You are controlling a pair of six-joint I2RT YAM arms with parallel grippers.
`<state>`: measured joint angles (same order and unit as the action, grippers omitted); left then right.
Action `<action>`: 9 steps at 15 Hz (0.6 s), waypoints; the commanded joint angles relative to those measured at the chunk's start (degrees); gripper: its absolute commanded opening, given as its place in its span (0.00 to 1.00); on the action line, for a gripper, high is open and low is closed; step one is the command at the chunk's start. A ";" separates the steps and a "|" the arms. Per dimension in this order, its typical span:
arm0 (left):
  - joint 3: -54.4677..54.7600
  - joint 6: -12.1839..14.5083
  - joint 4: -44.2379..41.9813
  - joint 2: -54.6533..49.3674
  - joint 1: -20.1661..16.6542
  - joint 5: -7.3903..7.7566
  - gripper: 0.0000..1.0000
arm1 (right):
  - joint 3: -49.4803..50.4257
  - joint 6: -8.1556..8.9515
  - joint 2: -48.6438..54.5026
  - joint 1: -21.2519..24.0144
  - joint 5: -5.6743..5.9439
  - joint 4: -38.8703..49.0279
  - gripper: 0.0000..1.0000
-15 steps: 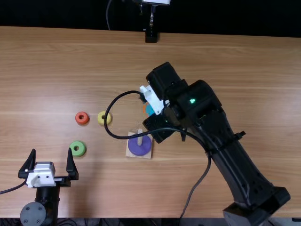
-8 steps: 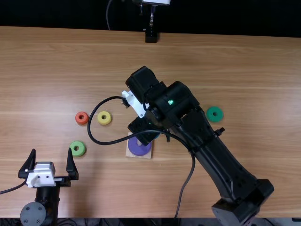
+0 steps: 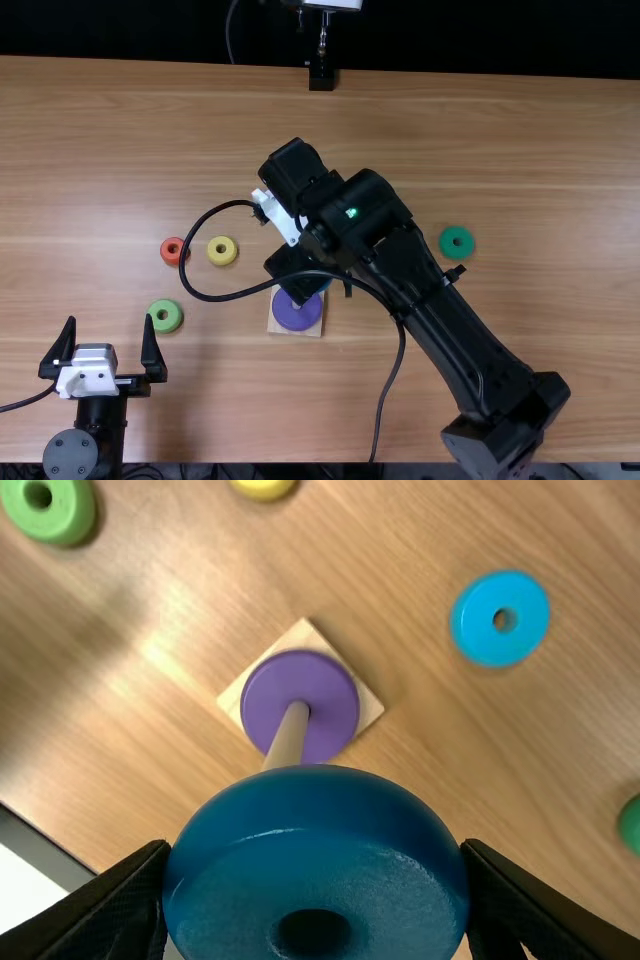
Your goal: Build the Hanoi tower: stack the rings onto the peg from bottom to top in this color order: purple, dark blue, light blue, dark green, light green, yellow, orange.
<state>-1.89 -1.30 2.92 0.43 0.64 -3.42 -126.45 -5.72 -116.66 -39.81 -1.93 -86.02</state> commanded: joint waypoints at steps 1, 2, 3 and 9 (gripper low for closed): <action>1.89 0.67 2.25 -0.43 -0.56 0.99 1.00 | -2.04 0.76 -0.58 -1.41 -0.70 -0.11 0.00; 1.89 0.67 2.25 -0.43 -0.56 0.99 1.00 | -2.22 0.86 -0.67 -1.50 -0.70 -0.11 0.00; 1.89 0.67 2.25 -0.43 -0.56 0.99 1.00 | -2.22 0.86 -0.67 -1.50 -0.70 -0.11 0.00; 1.89 0.67 2.25 -0.43 -0.56 0.99 1.00 | -2.04 0.86 -0.76 -2.11 -0.70 -0.32 0.00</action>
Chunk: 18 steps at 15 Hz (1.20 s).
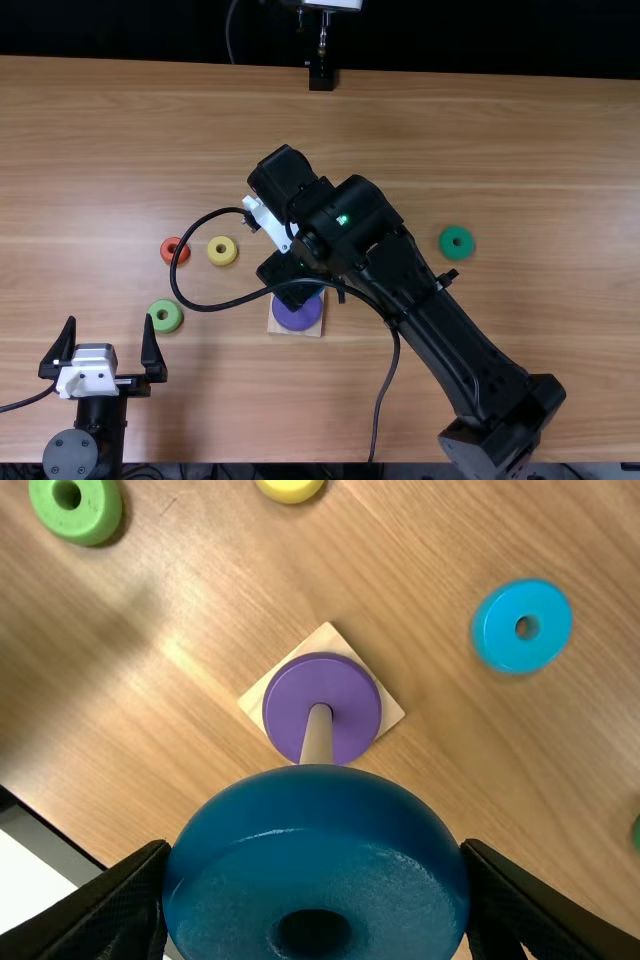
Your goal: Build the Hanoi tower: stack the rings onto the peg from bottom to top in this color order: purple, dark blue, light blue, dark green, light green, yellow, orange.
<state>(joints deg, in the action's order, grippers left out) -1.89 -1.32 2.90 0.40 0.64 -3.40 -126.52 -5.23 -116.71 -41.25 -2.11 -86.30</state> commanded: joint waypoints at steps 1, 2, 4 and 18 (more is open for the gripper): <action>1.89 0.69 2.27 -0.40 -0.56 0.97 1.00 | -1.98 0.38 -0.72 -0.76 -0.53 -0.03 0.00; 1.89 0.69 2.27 -0.40 -0.56 0.97 1.00 | -1.98 0.38 -0.72 -0.76 -0.63 -0.03 0.00; 1.89 0.69 2.27 -0.40 -0.56 0.97 1.00 | -1.71 0.49 -0.80 -0.76 -0.63 -0.03 0.00; 1.89 0.69 2.27 -0.40 -0.56 0.97 1.00 | -1.54 0.38 -2.56 -0.93 -0.53 -0.24 0.53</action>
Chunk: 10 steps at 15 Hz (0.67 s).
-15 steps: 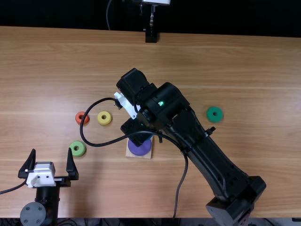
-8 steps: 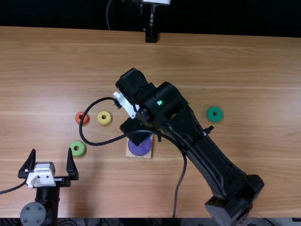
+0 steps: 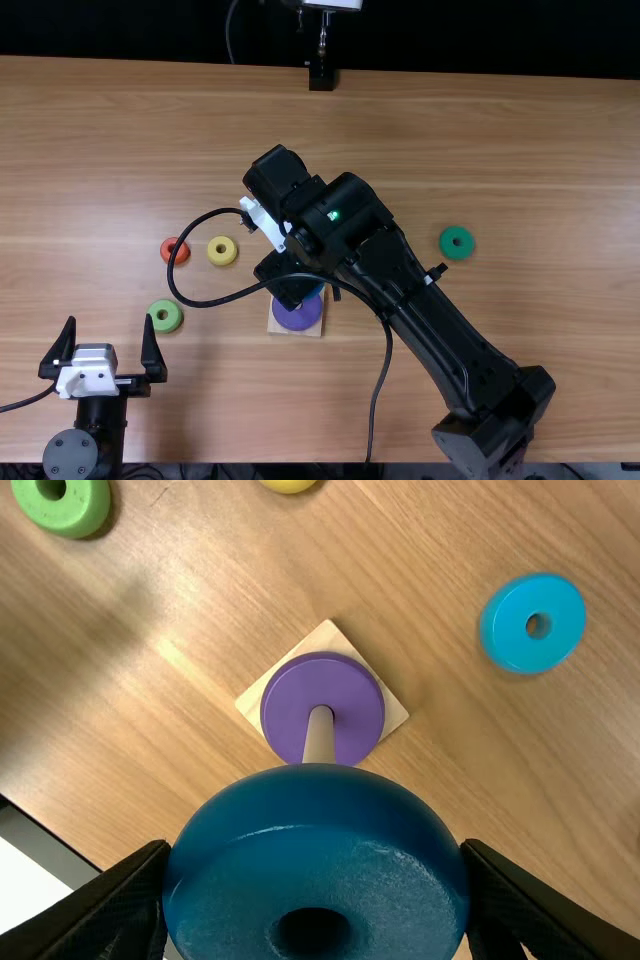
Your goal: Build the Hanoi tower: stack the rings onto the peg from bottom to top in this color order: purple, dark blue, light blue, dark green, light green, yellow, orange.
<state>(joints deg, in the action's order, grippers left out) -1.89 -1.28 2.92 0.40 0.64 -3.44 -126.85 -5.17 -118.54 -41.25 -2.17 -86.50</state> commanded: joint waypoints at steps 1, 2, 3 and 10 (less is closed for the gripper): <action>1.89 0.65 2.25 -0.40 -0.56 1.02 1.00 | -1.12 0.21 -0.73 -1.11 -0.46 -0.26 1.00; 1.89 0.65 2.25 -0.40 -0.56 1.02 1.00 | -0.86 0.32 -0.73 -1.20 -0.46 -0.05 1.00; 1.89 0.65 2.25 -0.40 -0.56 1.02 1.00 | -0.86 0.42 -0.73 -1.28 -0.46 0.37 1.00; 1.89 0.65 2.25 -0.40 -0.56 1.02 1.00 | -2.00 0.32 -0.73 -0.93 -0.46 1.96 1.00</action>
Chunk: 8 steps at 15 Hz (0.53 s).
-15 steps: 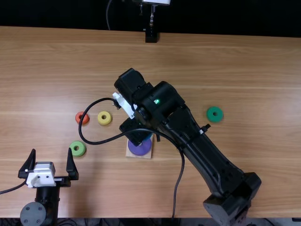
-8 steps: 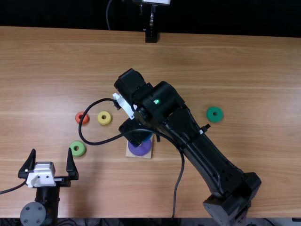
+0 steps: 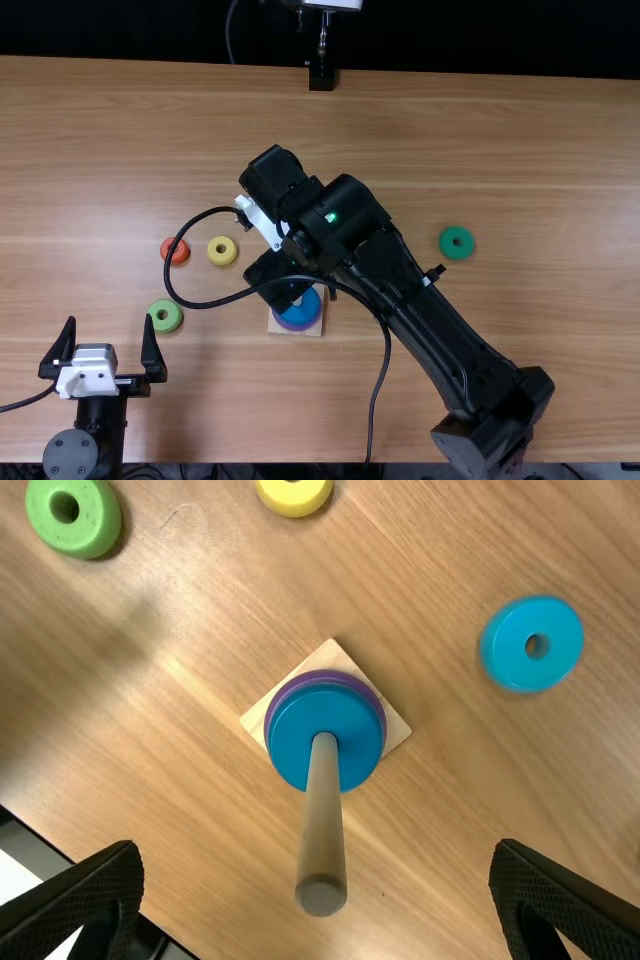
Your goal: Build the Hanoi tower: stack the rings onto the peg from bottom to top in this color order: purple, dark blue, light blue, dark green, light green, yellow, orange.
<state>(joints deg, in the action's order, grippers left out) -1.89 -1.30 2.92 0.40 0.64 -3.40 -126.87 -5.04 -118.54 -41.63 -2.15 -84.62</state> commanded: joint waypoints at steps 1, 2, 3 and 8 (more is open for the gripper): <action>1.89 0.67 2.25 -0.40 -0.56 0.97 1.00 | -2.42 -0.02 -0.73 -0.47 -0.48 0.18 1.00; 1.89 0.67 2.25 -0.40 -0.56 0.97 1.00 | -4.18 -0.45 -0.81 -0.39 -0.38 0.39 1.00; 1.89 0.67 2.25 -0.40 -0.56 0.97 1.00 | -6.46 -0.45 -1.78 -0.21 -0.27 0.39 1.00; 1.89 0.67 2.25 -0.40 -0.56 0.97 1.00 | -7.43 0.19 -6.09 4.45 -0.27 4.19 1.00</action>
<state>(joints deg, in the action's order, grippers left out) -1.89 -1.30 2.92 0.40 0.64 -3.40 -134.23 -5.21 -124.51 -38.44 -2.33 -80.49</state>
